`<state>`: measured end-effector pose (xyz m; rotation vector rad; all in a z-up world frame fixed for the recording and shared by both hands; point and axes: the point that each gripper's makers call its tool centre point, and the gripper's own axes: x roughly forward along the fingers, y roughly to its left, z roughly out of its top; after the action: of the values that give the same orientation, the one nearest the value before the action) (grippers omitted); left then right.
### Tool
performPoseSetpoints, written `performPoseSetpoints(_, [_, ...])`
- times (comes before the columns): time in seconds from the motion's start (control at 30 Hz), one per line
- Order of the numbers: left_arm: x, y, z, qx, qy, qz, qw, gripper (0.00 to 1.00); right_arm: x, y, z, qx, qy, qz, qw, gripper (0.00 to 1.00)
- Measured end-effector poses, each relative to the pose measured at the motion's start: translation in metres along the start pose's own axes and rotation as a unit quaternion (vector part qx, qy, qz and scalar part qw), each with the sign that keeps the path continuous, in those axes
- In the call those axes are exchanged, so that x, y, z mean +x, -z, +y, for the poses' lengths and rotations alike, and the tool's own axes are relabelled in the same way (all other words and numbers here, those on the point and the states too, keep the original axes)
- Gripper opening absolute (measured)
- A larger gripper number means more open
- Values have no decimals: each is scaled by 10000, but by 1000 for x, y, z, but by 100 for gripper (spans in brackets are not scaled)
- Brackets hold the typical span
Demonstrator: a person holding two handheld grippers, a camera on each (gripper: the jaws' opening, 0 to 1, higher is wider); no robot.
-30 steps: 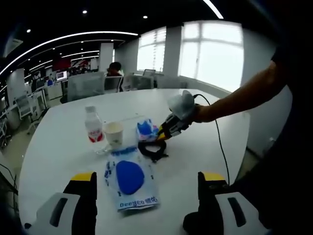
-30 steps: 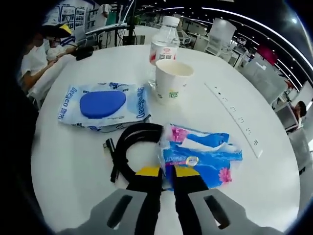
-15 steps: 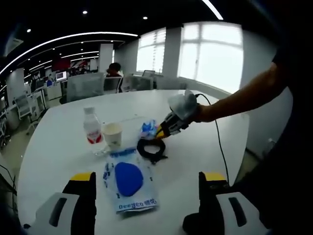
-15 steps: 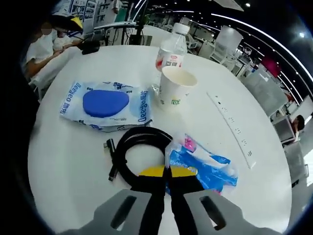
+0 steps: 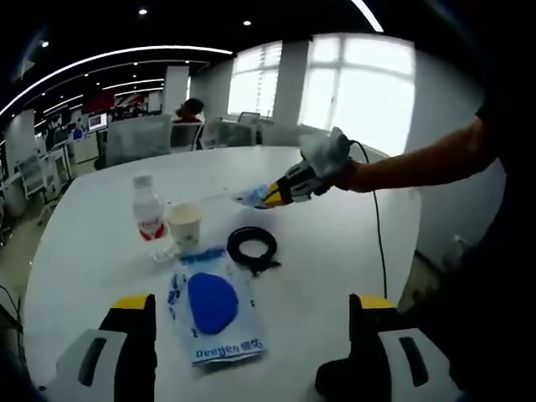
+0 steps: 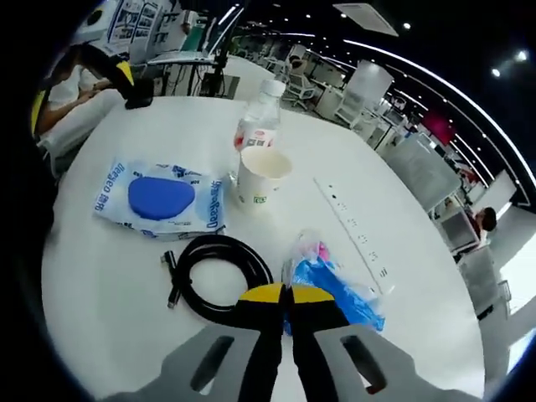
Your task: Arrange the tabletop items into an orderly group along one side of the table until the central work area is clear of visible clutter.
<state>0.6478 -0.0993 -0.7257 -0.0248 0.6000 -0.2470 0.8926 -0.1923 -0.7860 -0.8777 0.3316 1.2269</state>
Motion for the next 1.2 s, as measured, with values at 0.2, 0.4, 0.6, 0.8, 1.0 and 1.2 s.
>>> performPoseSetpoints(0.2, [2, -11, -1, 36, -33, -169, 9998, 100, -18, 20, -16, 123, 326, 159, 9993, 0])
performPoseSetpoints(0.4, [3, -10, 3, 50, -78, -152, 9998, 100, -30, 47, -28, 274, 550, 395, 9973, 0])
performPoseSetpoints(0.6, [2, -7, 4, 56, -93, -104, 9999, 100, -39, 75, -37, 488, 721, 639, 9942, 0])
performPoseSetpoints(0.8, [1, -1, 2, 55, -99, -36, 9999, 100, -45, 91, -36, 637, 788, 832, 9914, 0])
performPoseSetpoints(1.0, [0, 3, -2, 5, -106, 8, 9999, 100, -46, 109, -35, 880, 879, 1039, 9868, 0])
performPoseSetpoints(1.2, [-3, 7, 0, -65, -179, 25, 9998, 100, -34, 120, -32, 1205, 892, 1108, 9825, 0])
